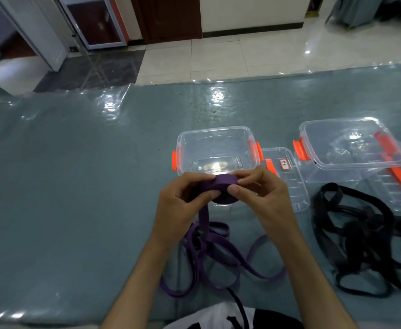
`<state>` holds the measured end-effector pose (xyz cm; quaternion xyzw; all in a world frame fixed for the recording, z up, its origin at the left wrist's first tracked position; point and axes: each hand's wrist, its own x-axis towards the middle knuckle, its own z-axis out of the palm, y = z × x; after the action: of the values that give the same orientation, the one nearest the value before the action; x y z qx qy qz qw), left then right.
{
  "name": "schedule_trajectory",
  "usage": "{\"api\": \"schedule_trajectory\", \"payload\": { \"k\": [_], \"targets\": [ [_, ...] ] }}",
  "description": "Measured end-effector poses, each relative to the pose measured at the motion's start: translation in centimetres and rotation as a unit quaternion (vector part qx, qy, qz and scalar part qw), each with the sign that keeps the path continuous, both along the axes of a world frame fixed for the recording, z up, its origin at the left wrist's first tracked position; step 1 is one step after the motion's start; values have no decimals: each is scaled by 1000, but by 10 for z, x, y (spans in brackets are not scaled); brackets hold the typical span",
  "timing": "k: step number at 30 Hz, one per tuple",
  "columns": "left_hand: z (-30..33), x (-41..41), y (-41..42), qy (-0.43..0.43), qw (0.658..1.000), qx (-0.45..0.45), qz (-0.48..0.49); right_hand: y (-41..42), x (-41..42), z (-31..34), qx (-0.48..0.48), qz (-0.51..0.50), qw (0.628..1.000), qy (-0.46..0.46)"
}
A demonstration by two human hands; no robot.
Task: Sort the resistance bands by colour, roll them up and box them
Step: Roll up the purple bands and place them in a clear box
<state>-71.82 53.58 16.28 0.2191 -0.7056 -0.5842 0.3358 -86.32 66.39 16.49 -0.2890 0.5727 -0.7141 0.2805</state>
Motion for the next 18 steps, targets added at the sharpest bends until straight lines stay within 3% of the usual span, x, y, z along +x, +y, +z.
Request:
{"api": "schedule_trajectory", "payload": {
  "k": [3, 8, 11, 18],
  "targets": [
    [-1, -2, 7, 25, 998, 29, 41, 2, -6, 3, 3, 22, 999, 31],
    [-10, 6, 2, 44, 997, 65, 11, -3, 3, 3, -41, 34, 998, 27],
    [-8, 11, -1, 21, 998, 48, 20, -6, 6, -2, -23, 52, 998, 12],
    [-5, 7, 8, 38, 998, 36, 45, -5, -1, 1, 16, 36, 995, 92]
  ]
}}
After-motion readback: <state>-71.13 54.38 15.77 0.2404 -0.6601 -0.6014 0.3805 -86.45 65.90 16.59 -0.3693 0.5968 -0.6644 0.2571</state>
